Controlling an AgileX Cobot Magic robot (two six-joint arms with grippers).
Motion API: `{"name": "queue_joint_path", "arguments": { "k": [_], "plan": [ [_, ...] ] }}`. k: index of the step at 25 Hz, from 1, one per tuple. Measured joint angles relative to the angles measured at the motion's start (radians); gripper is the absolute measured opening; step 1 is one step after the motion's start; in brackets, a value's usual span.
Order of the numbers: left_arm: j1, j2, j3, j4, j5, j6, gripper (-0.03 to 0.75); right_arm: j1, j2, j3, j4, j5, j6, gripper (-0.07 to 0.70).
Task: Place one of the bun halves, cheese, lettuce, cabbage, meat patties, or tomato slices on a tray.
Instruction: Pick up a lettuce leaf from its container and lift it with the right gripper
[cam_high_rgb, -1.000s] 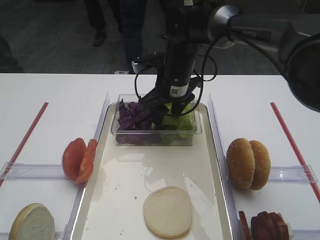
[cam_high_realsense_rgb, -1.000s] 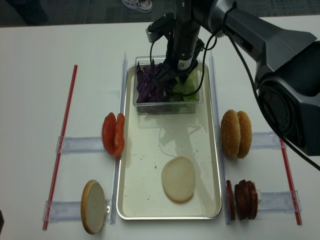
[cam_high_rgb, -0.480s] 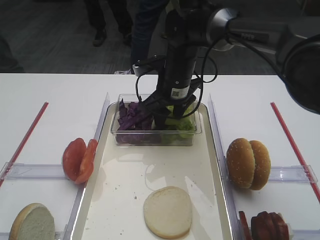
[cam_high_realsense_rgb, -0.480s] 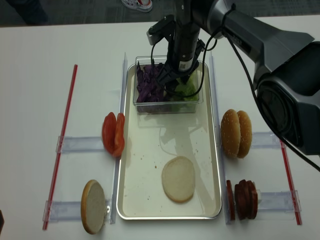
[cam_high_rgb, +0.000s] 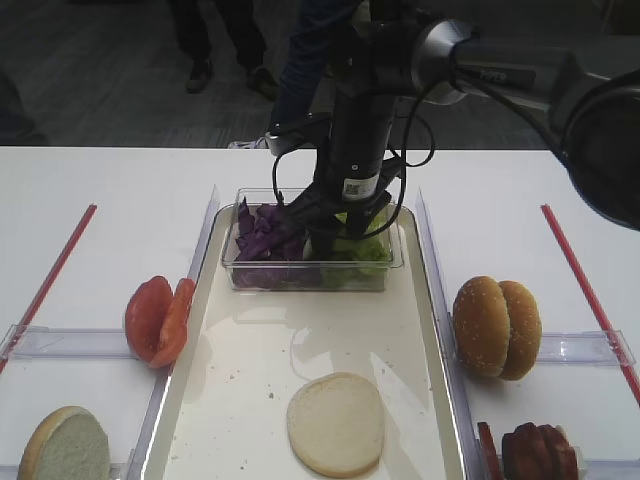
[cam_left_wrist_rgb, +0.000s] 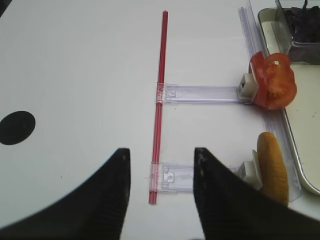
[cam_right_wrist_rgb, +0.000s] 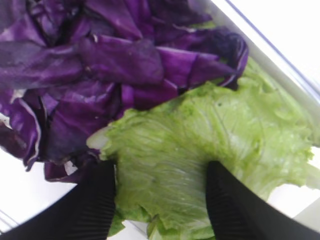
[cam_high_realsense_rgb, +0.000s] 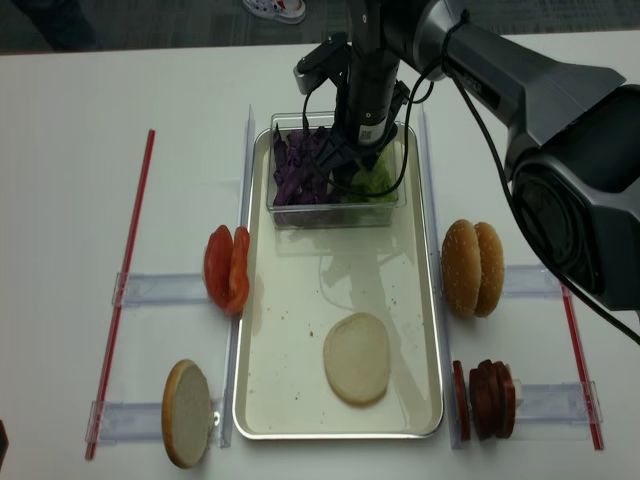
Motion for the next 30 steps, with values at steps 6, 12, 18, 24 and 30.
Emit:
{"name": "queue_joint_path", "arguments": {
  "k": [6, 12, 18, 24, 30],
  "plan": [
    [0.000, 0.000, 0.000, 0.000, 0.000, 0.000, 0.288, 0.000, 0.000, 0.000, -0.002, -0.004, 0.000, 0.302],
    [0.000, 0.000, 0.000, 0.000, 0.000, 0.000, 0.288, 0.000, 0.000, 0.000, -0.002, -0.008, 0.000, 0.289],
    [0.000, 0.000, 0.000, 0.000, 0.000, 0.000, 0.288, 0.000, 0.000, 0.000, -0.002, -0.009, 0.000, 0.222],
    [0.000, 0.000, 0.000, 0.000, 0.000, 0.000, 0.288, 0.000, 0.000, 0.000, -0.002, -0.011, 0.000, 0.133],
    [0.000, 0.000, 0.000, 0.000, 0.000, 0.000, 0.288, 0.000, 0.000, 0.000, 0.013, -0.011, -0.012, 0.071]
  ]
}}
